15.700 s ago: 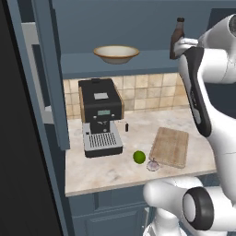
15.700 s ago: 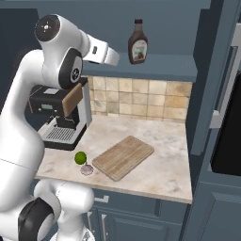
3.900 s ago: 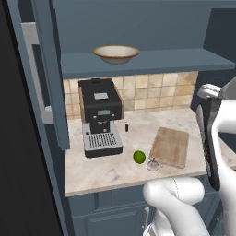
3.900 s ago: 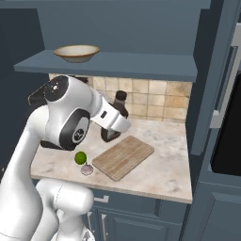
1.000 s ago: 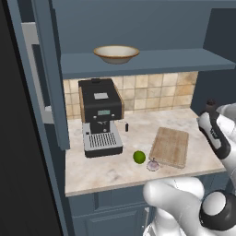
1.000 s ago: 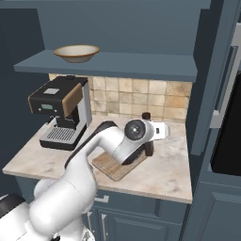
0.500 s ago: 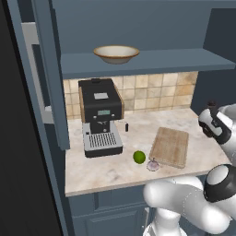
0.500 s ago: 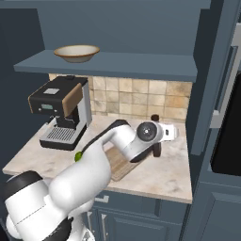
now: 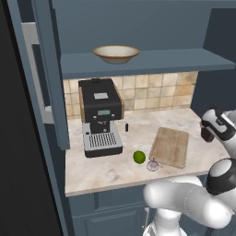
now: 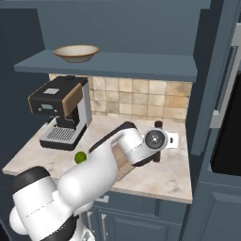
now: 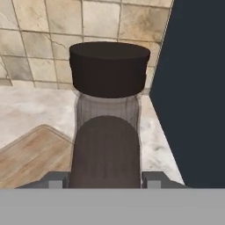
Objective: Open the cabinet. Place the bowl and condiment on the counter. Then place the lime and garlic on the cutting board.
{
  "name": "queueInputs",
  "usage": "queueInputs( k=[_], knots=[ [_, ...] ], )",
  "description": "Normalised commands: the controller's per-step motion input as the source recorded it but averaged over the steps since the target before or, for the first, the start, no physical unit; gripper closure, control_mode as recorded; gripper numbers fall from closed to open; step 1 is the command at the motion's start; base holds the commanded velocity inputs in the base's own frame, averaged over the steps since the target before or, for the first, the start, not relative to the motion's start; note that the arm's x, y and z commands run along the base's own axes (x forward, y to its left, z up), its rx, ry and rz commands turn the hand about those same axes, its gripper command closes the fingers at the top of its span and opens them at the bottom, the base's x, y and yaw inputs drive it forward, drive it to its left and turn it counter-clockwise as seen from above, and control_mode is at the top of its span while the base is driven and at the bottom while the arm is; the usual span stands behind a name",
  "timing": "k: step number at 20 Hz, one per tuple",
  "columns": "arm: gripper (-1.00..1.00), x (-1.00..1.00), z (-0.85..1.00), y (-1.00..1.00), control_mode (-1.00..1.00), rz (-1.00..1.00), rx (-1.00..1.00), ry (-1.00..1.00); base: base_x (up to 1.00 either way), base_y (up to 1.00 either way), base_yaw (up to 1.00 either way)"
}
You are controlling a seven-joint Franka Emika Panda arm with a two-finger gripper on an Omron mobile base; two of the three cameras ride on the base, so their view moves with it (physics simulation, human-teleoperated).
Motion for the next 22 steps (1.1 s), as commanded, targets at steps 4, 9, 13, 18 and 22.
queueInputs(
  k=[4,9,13,18,22],
  knots=[
    [1.00,0.14,-0.22,-0.14,-1.00,0.00,0.03,-0.01,0.00,0.00,0.00],
    [1.00,0.38,-0.15,-0.27,-1.00,0.00,0.00,-0.06,0.00,0.00,0.00],
    [1.00,0.20,-0.12,-0.30,-1.00,0.00,0.00,-0.04,0.00,0.00,0.00],
    [1.00,0.12,-0.11,-0.34,-1.00,0.00,0.00,-0.02,0.00,0.00,0.00],
    [1.00,0.28,-0.08,-0.17,-1.00,0.02,0.00,0.00,0.00,0.00,0.00]
  ],
)
